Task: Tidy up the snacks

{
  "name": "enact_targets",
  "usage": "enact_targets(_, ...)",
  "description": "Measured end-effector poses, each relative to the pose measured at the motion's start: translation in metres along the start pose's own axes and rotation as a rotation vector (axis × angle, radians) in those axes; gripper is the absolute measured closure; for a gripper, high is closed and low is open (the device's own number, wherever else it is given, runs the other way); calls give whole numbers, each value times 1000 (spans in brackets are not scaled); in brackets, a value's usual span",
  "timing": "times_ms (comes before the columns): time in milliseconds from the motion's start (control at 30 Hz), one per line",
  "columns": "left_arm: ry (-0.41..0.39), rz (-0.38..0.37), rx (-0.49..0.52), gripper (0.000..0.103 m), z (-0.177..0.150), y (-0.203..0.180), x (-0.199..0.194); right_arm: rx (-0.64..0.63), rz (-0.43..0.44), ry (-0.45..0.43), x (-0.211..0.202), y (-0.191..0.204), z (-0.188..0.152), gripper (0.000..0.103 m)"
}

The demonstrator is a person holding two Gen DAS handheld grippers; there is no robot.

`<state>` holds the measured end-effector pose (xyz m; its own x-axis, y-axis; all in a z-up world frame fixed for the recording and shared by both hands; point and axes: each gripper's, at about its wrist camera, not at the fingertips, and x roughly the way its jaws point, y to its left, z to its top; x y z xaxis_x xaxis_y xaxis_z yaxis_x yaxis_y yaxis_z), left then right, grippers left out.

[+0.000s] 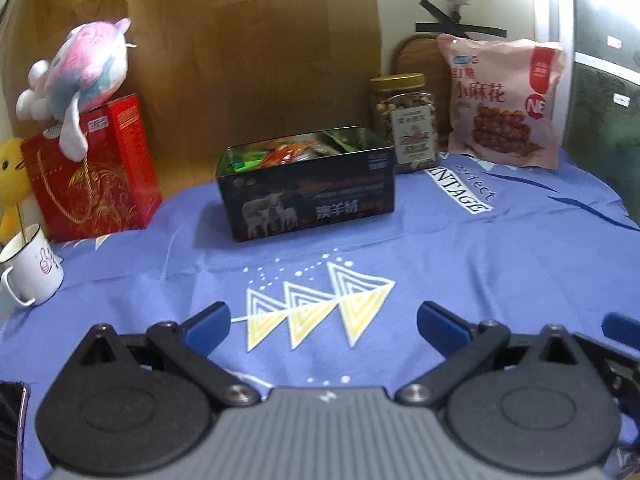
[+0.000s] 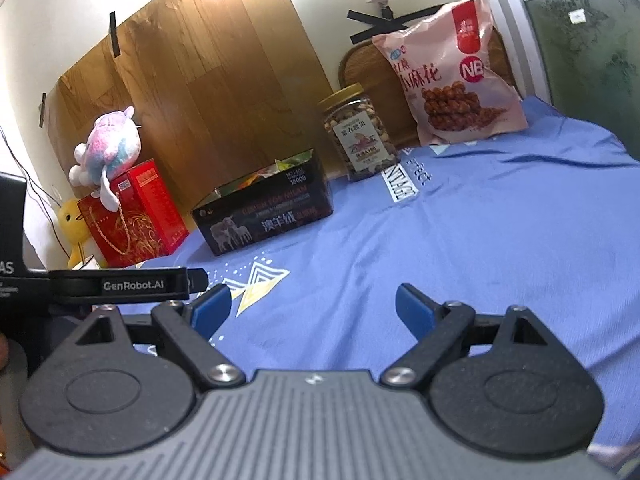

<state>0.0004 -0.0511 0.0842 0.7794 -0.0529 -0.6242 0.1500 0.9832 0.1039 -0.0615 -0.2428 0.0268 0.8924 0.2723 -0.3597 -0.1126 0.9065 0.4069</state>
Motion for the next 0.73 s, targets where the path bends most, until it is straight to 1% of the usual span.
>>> enact_targets(133, 30, -11, 5, 0, 4, -11, 5, 2, -4, -28, -7, -10, 4, 12)
enact_targets(300, 55, 15, 4, 0, 5, -19, 11, 19, -7, -39, -8, -23, 8, 12)
enact_targets(500, 80, 29, 7, 0, 5, -25, 15, 8, 15, -53, -6, -27, 14, 12)
enact_targets(633, 76, -8, 2, 0, 6, -25, 12, 11, 31, -62, -6, -27, 14, 12)
enact_targets(733, 50, 14, 19, 0, 6, -28, 7, 4, 37, -64, -7, -26, 14, 12)
